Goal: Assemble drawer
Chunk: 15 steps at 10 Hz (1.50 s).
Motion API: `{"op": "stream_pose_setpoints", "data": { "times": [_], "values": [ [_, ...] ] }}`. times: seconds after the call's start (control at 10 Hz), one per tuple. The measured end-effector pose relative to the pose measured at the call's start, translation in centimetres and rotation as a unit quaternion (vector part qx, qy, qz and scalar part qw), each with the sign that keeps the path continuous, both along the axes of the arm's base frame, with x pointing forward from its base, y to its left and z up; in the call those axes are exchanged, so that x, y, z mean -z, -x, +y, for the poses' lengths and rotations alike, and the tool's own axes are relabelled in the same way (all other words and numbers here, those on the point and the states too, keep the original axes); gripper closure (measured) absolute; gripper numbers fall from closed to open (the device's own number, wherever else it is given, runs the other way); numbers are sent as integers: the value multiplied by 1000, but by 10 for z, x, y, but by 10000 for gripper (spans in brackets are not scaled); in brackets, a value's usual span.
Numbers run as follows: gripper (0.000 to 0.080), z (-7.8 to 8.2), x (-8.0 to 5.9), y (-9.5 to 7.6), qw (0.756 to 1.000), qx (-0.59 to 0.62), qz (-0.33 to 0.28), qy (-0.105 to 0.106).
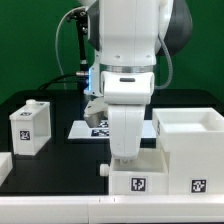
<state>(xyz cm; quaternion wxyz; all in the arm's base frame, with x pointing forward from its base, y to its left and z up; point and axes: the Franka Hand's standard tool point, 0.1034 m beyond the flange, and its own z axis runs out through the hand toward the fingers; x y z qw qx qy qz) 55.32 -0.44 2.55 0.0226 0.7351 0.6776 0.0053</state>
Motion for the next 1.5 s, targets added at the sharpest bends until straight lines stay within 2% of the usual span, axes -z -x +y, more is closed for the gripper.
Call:
{"op": "stream_pose_setpoints", "data": {
  "times": [0.2,0.4,1.5],
  "values": [
    [761,2,4,3,1000,-11,3,4],
    [761,-5,5,6,1000,-6,3,5],
    [761,-2,5,5,1000,-19,-7,7]
  ]
}}
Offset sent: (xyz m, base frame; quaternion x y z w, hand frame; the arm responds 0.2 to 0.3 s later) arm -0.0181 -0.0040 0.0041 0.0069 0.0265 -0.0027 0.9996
